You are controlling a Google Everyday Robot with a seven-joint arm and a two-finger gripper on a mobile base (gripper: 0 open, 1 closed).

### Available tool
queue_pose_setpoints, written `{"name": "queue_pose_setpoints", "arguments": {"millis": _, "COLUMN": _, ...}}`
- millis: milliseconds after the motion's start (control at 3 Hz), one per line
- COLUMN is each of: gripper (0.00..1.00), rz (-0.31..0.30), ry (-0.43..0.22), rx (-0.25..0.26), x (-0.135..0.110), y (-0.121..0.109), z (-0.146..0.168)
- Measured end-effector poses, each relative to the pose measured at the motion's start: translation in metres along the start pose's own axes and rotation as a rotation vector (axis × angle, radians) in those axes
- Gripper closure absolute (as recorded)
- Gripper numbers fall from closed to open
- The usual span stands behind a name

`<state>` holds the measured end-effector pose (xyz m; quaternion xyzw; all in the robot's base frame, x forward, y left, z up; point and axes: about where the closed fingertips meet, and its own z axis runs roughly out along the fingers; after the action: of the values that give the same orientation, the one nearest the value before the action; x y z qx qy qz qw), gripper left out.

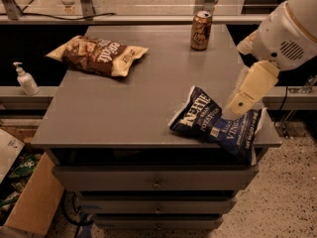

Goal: Move brown chip bag near orange can

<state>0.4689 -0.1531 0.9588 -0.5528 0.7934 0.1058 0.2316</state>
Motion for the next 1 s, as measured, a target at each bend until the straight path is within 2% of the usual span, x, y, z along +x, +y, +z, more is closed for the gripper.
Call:
{"name": "queue_pose_setpoints", "arguments": {"millis": 333, "gripper": 0.00, "rz": 0.072, "ry": -0.136, "rx": -0.035, "x": -0.036, "y": 0.000, "z": 0.021}}
{"name": "queue_pose_setpoints", "arguments": {"millis": 667, "gripper": 0.00, "rz": 0.071, "ry": -0.136, "rx": -0.035, "x": -0.036, "y": 0.000, "z": 0.022}}
{"name": "queue_pose_setpoints", "arguments": {"millis": 1000, "gripper": 0.00, "rz": 0.070, "ry": -0.185, "rx": -0.012, "x": -0.038, "y": -0.003, "z": 0.035}}
